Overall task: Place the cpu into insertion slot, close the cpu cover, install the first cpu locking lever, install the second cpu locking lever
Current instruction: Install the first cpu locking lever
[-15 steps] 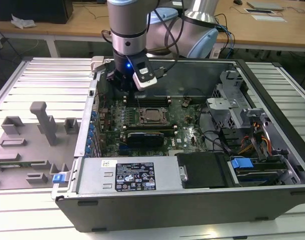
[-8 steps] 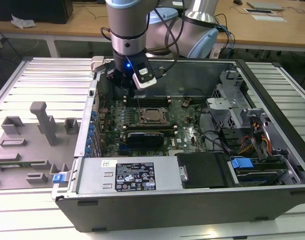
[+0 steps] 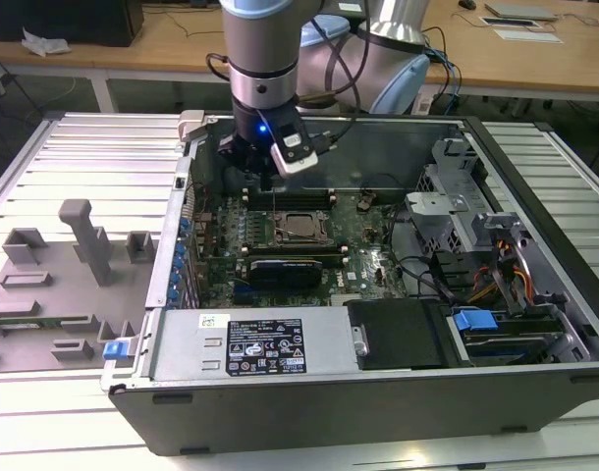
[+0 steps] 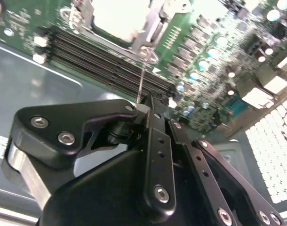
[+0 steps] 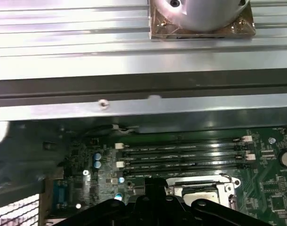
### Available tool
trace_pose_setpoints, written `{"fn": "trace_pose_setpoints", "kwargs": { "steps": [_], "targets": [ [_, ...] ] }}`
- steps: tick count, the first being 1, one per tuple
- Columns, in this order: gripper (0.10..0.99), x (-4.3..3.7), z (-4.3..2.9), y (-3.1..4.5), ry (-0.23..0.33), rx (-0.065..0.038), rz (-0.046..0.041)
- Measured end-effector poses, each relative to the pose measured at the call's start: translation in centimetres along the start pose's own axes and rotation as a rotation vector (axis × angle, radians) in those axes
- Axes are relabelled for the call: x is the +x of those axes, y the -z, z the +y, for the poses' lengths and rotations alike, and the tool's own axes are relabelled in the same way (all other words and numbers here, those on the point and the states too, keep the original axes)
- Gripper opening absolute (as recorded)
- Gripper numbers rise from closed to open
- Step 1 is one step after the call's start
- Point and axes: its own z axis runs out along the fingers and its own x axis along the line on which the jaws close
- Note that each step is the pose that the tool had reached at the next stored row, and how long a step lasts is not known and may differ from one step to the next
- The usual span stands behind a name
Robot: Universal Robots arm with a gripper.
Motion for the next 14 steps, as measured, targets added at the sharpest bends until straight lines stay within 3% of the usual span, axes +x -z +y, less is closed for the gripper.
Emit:
{"fn": "trace_pose_setpoints", "kwargs": {
  "steps": [7,9,11,13,14],
  "targets": [
    [0.106,-3.85,0.20,-0.10,0.000,0.000,-0.0001],
    [0.106,-4.43,0.22,-0.11,0.000,0.000,0.0000],
    [0.106,-4.44,0.23,-0.11,0.000,0.000,-0.0020],
    [0.106,-4.35,0.22,-0.12,0.007,-0.002,-0.0268],
    [0.106,-4.26,0.21,-0.14,0.014,-0.003,-0.0521]
  ]
}}
